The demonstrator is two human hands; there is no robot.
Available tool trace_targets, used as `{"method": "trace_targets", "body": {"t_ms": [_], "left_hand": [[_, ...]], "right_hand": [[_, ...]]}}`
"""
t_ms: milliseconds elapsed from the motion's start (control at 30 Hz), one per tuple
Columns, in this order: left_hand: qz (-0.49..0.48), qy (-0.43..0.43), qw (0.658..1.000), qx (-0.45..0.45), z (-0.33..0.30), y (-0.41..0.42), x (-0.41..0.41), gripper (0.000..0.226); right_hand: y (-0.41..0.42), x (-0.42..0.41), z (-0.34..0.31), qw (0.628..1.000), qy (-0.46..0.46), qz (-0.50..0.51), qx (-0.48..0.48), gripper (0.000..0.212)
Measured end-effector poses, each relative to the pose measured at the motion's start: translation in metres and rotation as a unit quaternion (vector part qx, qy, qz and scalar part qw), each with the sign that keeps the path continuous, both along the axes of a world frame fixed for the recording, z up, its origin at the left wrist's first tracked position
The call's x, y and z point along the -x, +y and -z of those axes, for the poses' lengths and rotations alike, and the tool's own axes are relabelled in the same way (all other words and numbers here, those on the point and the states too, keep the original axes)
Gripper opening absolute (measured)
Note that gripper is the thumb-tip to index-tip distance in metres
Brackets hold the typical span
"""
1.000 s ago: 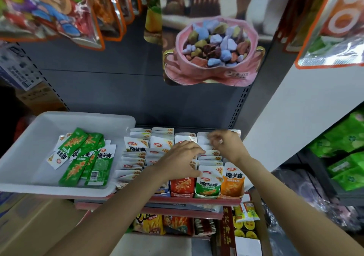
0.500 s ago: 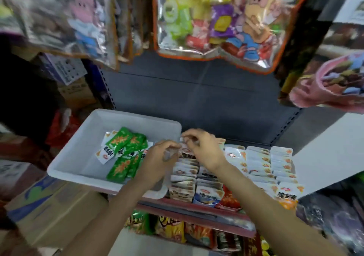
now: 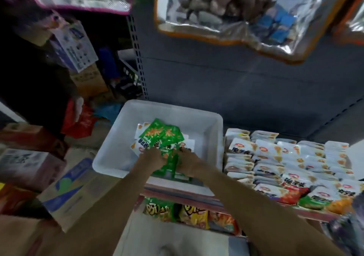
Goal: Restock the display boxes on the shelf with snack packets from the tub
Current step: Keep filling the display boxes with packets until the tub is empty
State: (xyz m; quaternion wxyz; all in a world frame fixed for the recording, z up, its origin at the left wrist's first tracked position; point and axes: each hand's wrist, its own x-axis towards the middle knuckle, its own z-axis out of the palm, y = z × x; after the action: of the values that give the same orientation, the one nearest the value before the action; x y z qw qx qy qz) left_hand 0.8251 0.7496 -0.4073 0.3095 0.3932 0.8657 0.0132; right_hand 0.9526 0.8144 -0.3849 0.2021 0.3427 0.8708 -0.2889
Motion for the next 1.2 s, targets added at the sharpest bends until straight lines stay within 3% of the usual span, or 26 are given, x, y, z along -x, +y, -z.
{"method": "trace_targets", "body": {"t_ms": [67,167,233,400,500,600,733,800,900,967,1000,1133,1200], "left_hand": [[-0.014,-0.028,0.999,0.034,0.016,0.003,0.005,0.049],[-0.088,-0.048,0.993,0.069,0.046,0.010,0.014,0.102],[-0.115,-0.047,0.990,0.068,0.044,0.011,0.012,0.120],[-0.121,-0.046,0.991,0.021,0.026,0.008,0.001,0.083],[-0.075,-0.030,0.996,0.029,0.017,0.007,-0.003,0.047],[-0.092,-0.073,0.993,0.006,0.006,0.007,-0.004,0.015],[-0.205,-0.232,0.947,-0.090,-0.013,-0.001,-0.003,0.021],[-0.239,-0.314,0.909,-0.130,-0.027,-0.008,-0.004,0.015],[-0.258,-0.432,0.841,-0.198,-0.048,-0.020,-0.013,0.005],[-0.260,-0.464,0.814,-0.232,-0.061,-0.023,-0.021,0.007],[-0.260,-0.476,0.804,-0.243,-0.070,-0.022,-0.026,0.011],[-0.175,-0.434,0.836,-0.287,-0.095,-0.009,-0.056,0.030],[-0.118,-0.403,0.854,-0.307,-0.108,0.003,-0.076,0.033]], "right_hand": [[-0.005,0.002,0.005,0.999,-0.029,-0.011,0.018,0.058],[-0.006,-0.001,0.009,0.998,-0.062,-0.015,0.014,0.052],[-0.006,-0.003,0.011,0.997,-0.074,-0.035,-0.013,0.044],[-0.007,-0.006,0.012,0.996,-0.078,-0.041,-0.030,0.043],[-0.008,-0.007,0.006,0.998,-0.053,-0.015,-0.006,0.045],[-0.004,-0.008,-0.001,0.999,-0.027,0.009,0.037,0.043],[0.003,-0.011,-0.012,0.995,0.007,0.051,0.085,0.036],[0.004,-0.014,-0.020,0.965,0.110,0.165,0.172,0.039],[0.010,-0.022,-0.032,0.834,0.259,0.348,0.340,0.083],[0.016,-0.029,-0.048,0.753,0.330,0.380,0.424,0.087],[0.019,-0.034,-0.059,0.732,0.355,0.383,0.438,0.085],[0.043,-0.056,-0.090,0.708,0.441,0.417,0.361,0.070],[0.055,-0.077,-0.101,0.712,0.487,0.406,0.304,0.044]]}}
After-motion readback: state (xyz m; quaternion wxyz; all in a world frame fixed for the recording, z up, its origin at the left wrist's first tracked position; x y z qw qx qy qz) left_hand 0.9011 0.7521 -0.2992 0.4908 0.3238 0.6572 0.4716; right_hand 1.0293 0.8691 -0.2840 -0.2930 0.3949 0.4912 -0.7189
